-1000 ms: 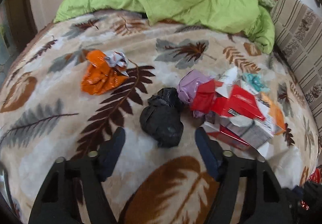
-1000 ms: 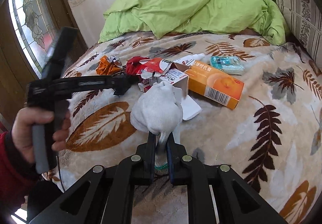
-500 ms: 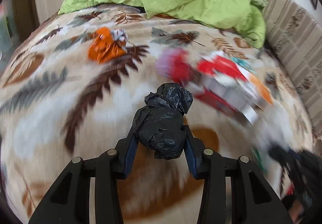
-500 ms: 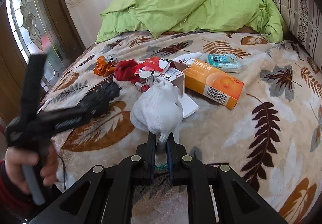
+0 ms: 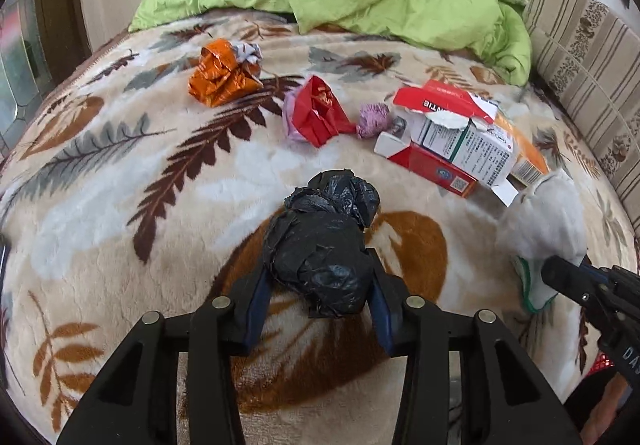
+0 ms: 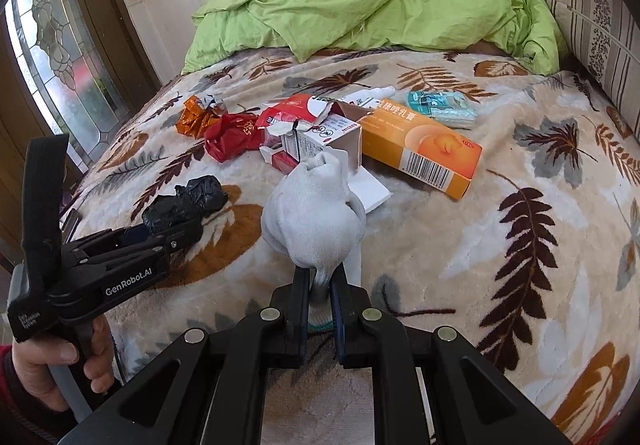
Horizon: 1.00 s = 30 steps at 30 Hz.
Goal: Collect trash
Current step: 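Grasp the black plastic bag with the left gripper while the right holds the cloth, then carry both items to the red basket and release them into it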
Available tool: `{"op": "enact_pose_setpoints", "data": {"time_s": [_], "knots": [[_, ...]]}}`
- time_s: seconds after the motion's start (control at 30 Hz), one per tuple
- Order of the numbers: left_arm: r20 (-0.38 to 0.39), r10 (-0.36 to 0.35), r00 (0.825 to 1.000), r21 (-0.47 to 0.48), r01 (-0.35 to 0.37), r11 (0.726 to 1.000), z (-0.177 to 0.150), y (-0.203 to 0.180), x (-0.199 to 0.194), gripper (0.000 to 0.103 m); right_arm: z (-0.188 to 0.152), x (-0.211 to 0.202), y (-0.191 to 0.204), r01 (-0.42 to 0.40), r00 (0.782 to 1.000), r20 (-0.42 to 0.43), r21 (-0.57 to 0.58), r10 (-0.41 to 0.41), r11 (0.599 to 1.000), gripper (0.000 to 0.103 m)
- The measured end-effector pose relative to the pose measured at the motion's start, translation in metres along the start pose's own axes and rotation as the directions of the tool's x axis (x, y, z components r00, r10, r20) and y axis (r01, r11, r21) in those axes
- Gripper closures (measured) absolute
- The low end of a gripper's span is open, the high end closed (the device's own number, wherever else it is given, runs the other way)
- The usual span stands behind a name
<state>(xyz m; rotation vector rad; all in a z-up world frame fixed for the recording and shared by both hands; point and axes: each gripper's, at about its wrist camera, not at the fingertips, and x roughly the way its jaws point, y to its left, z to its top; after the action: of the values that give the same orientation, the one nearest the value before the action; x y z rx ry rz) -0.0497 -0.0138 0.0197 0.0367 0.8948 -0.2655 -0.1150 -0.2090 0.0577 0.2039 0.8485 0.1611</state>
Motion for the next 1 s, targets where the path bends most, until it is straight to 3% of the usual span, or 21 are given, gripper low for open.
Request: {"op": "enact_pose_setpoints", "data": {"time_s": [0.27, 0.5, 0.7, 0.77, 0.8, 0.83, 1.0], "knots": [[0.103, -0.022, 0.994, -0.010, 0.023, 1.000, -0.013, -0.011, -0.045, 0.062, -0.002, -0.015, 0.001, -0.006, 0.999, 0.038, 0.016, 0.006, 1.000, 0.093], [0.113, -0.063, 0.992, 0.047, 0.058, 0.997, -0.037, -0.044, -0.079, 0.062, -0.019, -0.043, -0.001, -0.014, 0.998, 0.063, 0.041, 0.011, 0.999, 0.093], [0.111, -0.073, 0.991, 0.063, 0.067, 0.996, -0.040, -0.057, -0.085, 0.062, -0.027, -0.058, -0.005, -0.003, 0.998, 0.071, 0.049, 0.000, 0.999, 0.093], [0.108, -0.070, 0.992, 0.048, 0.065, 0.997, -0.041, -0.054, -0.086, 0.062, -0.019, -0.062, -0.008, 0.007, 0.997, 0.082, 0.063, -0.012, 0.998, 0.078], [0.105, -0.070, 0.992, 0.045, 0.065, 0.997, -0.041, -0.054, -0.087, 0.062, -0.015, -0.062, -0.010, -0.002, 0.997, 0.082, 0.073, -0.004, 0.997, 0.052], [0.101, -0.066, 0.993, 0.039, 0.062, 0.997, -0.041, -0.052, -0.086, 0.062, -0.011, -0.061, -0.012, -0.016, 0.996, 0.090, 0.081, 0.009, 0.997, 0.036], [0.105, -0.054, 0.993, 0.031, 0.051, 0.998, -0.042, -0.047, -0.087, 0.062, 0.010, -0.031, -0.004, -0.037, 0.998, 0.048, 0.051, 0.035, 0.998, 0.036]]}}
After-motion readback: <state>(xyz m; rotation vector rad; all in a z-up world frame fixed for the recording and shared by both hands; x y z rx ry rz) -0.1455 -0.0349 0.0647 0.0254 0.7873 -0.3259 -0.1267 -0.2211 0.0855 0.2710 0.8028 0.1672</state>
